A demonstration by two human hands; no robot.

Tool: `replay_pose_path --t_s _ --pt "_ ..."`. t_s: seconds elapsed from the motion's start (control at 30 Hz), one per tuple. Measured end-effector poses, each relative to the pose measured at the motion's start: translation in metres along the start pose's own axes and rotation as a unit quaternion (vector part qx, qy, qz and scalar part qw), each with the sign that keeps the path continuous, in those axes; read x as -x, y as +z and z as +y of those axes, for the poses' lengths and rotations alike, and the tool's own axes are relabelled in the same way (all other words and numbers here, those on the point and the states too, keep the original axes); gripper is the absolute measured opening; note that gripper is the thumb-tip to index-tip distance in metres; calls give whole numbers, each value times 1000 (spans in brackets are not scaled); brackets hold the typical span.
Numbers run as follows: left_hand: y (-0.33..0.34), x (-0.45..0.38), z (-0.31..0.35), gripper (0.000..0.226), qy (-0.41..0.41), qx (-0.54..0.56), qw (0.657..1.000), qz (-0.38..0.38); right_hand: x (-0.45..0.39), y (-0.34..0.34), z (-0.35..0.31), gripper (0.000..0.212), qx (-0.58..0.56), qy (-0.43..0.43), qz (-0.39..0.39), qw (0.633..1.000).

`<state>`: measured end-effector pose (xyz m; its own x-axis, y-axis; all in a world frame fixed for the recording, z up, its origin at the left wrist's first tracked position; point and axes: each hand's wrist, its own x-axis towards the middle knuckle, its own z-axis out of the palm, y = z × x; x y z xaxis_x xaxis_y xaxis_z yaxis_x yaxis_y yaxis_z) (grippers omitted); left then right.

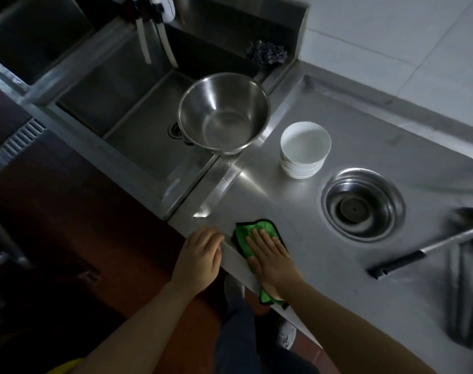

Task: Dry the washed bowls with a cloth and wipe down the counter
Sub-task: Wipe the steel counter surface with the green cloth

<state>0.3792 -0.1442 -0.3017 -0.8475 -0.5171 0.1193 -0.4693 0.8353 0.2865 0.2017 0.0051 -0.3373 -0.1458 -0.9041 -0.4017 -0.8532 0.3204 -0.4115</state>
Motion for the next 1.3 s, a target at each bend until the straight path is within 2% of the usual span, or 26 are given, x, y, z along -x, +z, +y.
replay_pose_path --t_s 0.07,0.27,0.47,0.7,0.93,1.03,1.13,1.23,1.3 --pt "4 6 11 31 11 -7 1000 -11 36 12 23 59 17 24 31 999" --pt "11 1 34 32 12 -20 999 -41 120 32 70 57 17 96 62 993" --pt "16 0 15 31 8 -24 998 -57 125 39 58 59 30 147 89 985" --pt "10 -14 -25 34 45 -10 997 -65 60 25 22 58 71 78 54 993" --pt "-12 -41 -78 38 90 -35 994 -48 -52 -2 -44 64 26 28 26 999" --pt "-15 -49 -94 36 99 -37 994 -38 -97 -9 -67 68 16 21 43 999" --pt "-12 -57 -101 38 103 -46 992 -49 -128 -12 -76 62 7 102 68 992" --pt "-8 -69 -95 41 120 -57 990 -50 -155 -28 -71 62 -17 227 114 967" --pt "-5 -81 -90 41 123 -61 989 -46 -174 -40 -56 63 -19 269 142 952"
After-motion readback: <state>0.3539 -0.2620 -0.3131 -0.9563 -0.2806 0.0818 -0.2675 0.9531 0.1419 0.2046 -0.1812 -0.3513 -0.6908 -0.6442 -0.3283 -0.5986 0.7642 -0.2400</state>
